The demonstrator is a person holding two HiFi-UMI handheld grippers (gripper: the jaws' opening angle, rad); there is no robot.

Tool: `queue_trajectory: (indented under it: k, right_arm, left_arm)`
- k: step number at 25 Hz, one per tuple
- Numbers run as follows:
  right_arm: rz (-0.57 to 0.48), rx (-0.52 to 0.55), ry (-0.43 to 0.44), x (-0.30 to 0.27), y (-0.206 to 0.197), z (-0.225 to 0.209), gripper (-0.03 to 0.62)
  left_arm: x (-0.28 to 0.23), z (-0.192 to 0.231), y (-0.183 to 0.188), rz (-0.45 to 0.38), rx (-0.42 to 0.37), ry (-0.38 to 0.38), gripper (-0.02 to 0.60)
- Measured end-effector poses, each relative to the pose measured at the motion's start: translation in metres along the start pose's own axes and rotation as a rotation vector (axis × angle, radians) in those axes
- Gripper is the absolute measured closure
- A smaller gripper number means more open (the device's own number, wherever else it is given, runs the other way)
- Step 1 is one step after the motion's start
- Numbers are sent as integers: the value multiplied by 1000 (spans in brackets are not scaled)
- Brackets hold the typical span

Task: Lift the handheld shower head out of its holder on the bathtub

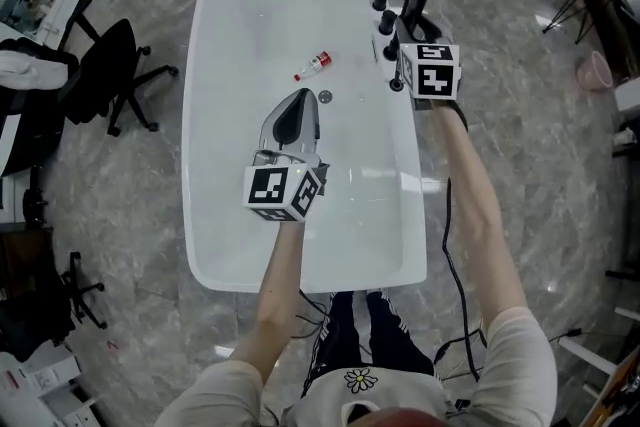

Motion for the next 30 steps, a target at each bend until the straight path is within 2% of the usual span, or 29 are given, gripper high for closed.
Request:
queue_trajectory:
  k: [3,5,9,13,21,27,30]
  right_arm:
    - [-86,2,-5,29,70,-6,439]
    - [-123,4,-10,55,104,-11,439]
    - [-206,18,-25,121,162,-14,439]
    - [-301,28,-35,191,204,-6,439]
    - [-432,5,-9,324,232,13,439]
    - [-507,17,-34,394,222,28,439]
    - [-519,4,-12,414,212,41,439]
  left_arm:
    - [-5,-11,63,-63,-74,-11,581]
    - [-5,-22,99,-86,-93,-10,581]
    - [0,-55,160,-121,-118,-33,581]
    - [12,-88,203,-151,-140,-67,581]
    - [59,-140,248,-187,-137,-97,581]
    - [73,-182,244,-189,-115,-103,581]
    - [83,-198,246,-192,-164,-111,581]
Point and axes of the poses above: the fingertips, and each gripper's own axes: x backward along the fingers, z to its left, y out of its top, the point moved 2 cm from there along x, backward along the fingers, and after that the axes turned 2 degrees about -y, right-handed, at the moved point
